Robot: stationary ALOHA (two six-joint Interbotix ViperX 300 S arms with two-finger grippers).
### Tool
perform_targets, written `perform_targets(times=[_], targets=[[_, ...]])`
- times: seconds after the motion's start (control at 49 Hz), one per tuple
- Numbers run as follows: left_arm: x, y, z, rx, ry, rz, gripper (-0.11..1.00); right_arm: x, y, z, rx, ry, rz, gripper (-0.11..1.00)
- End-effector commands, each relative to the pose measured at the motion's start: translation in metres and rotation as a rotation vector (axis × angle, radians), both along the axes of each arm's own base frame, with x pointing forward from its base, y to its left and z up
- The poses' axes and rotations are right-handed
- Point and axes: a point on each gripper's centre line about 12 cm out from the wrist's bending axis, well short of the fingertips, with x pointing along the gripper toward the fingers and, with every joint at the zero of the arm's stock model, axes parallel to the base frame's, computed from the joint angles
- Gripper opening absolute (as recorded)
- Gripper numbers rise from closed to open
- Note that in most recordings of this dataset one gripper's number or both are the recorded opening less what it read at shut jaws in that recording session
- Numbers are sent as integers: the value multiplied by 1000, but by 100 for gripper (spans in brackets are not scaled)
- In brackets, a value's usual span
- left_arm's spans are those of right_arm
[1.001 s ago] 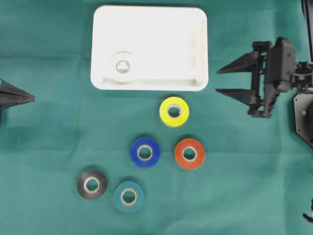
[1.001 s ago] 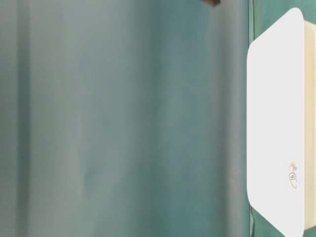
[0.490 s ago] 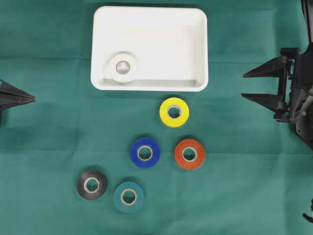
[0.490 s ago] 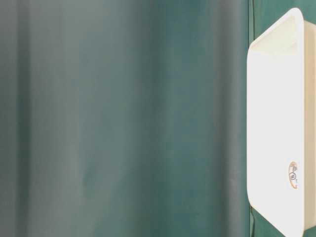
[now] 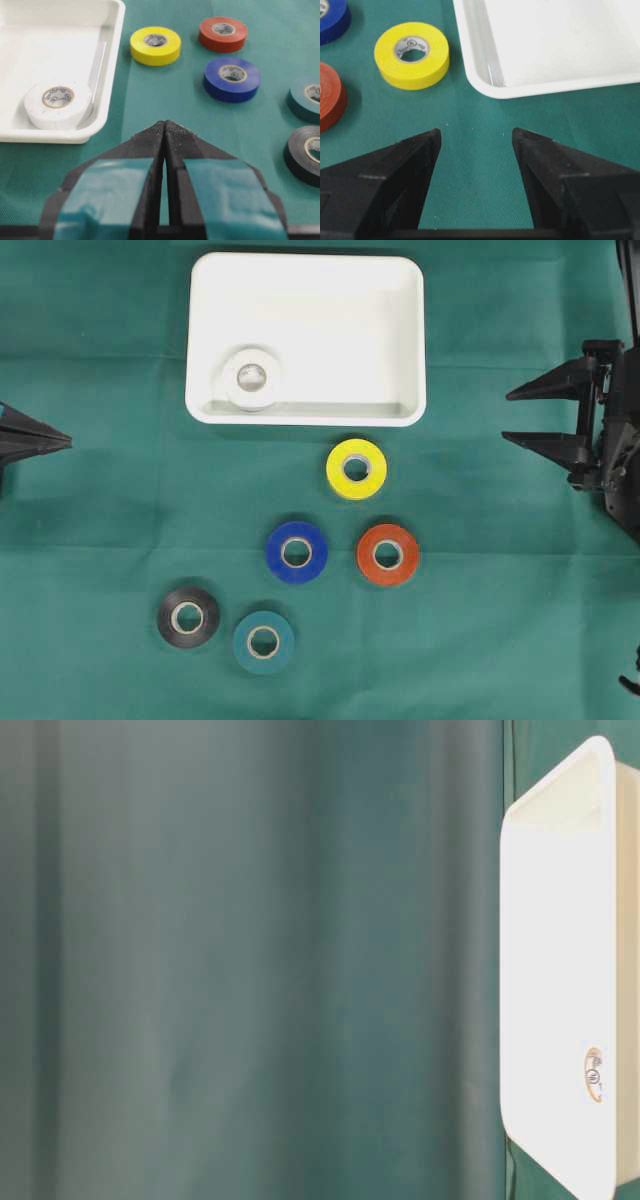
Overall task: Put the tape into the white case with the right arm.
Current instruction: 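Withdraw the right gripper to the right side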
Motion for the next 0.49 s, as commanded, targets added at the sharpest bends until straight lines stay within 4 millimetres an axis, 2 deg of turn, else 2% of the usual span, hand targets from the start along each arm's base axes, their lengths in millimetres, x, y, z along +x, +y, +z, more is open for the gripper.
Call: perform_targets(times=[0.0, 0.47], targets=[[1, 0, 5, 3, -8, -3, 0, 2, 6, 1, 2, -3, 33, 26], [1, 0, 4, 5, -6, -2, 0, -4, 47, -12, 4, 34, 270, 26]])
